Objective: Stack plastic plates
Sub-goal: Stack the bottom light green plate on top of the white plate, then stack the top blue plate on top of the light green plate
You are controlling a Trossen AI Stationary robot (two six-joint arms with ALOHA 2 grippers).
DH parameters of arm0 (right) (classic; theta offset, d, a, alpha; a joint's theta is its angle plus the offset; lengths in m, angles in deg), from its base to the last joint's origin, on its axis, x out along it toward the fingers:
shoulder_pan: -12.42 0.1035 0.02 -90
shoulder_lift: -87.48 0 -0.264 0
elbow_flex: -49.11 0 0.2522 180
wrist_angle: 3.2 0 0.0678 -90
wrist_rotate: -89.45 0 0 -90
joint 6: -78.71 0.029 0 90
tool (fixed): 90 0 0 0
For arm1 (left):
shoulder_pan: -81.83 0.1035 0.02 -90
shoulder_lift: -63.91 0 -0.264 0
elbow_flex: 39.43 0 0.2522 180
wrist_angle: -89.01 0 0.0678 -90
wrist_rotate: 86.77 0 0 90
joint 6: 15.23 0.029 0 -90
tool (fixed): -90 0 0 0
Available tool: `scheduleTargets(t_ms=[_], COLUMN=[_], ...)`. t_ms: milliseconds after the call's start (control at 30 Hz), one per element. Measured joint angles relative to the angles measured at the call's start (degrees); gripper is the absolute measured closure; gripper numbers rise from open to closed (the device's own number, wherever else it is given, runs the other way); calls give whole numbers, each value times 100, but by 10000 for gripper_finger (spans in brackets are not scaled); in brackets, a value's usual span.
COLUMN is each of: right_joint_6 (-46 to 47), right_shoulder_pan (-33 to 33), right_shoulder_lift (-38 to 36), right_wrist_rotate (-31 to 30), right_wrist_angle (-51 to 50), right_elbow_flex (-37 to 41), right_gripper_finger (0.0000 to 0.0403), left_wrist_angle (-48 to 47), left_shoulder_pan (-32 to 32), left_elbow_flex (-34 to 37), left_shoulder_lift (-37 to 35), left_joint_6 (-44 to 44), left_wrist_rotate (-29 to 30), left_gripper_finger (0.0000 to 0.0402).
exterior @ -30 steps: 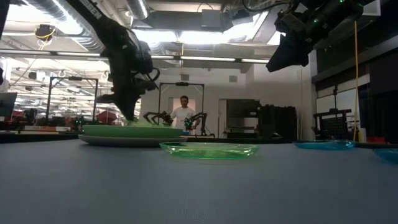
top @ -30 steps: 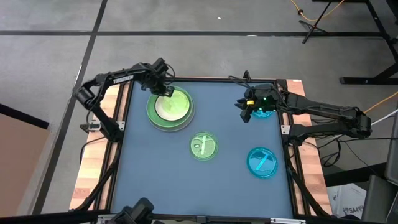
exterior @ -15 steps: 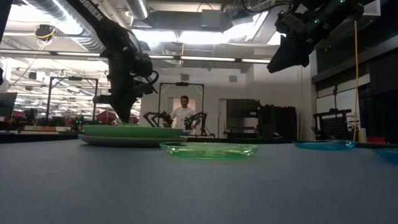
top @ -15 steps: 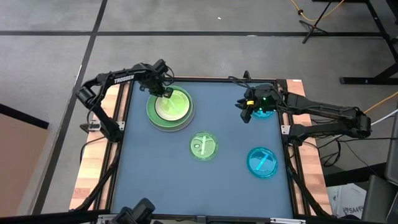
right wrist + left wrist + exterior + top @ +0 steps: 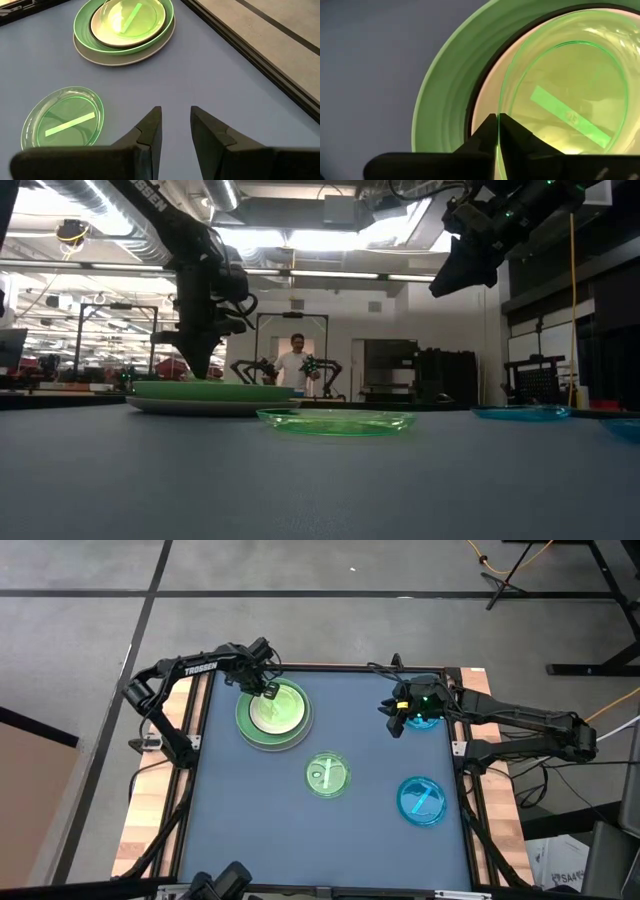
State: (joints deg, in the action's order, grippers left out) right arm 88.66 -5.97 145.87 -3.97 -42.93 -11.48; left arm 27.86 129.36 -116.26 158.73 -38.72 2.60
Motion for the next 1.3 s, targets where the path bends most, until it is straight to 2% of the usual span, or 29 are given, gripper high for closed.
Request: scheduleTargets(t_ms=[333,667,867,1100,1300], right_joint_6=[0,0,0,10,188], right_shoulder_pan=[0,0,0,0,-2], right_shoulder_lift=[0,0,0,0,0], right_wrist_rotate=[-1,-2,-2,-153,-500], right_wrist_angle=[1,1,1,5,16], right_elbow_flex=[0,0,0,0,0], right_gripper_finger=[311,311,310,310,310], left_wrist_angle=[2,-4,9,266,1180], left_shoulder_pan=[0,-2,-137,-674,-1694], left_elbow_flex=[0,0,0,0,0], left_shoulder_lift=[0,-14,-324,-828,-874], left_joint_6=[-7,11,119,101,-170], left_wrist_rotate=[3,-17,-33,-22,5], left_gripper_finger=[324,318,318,318,318])
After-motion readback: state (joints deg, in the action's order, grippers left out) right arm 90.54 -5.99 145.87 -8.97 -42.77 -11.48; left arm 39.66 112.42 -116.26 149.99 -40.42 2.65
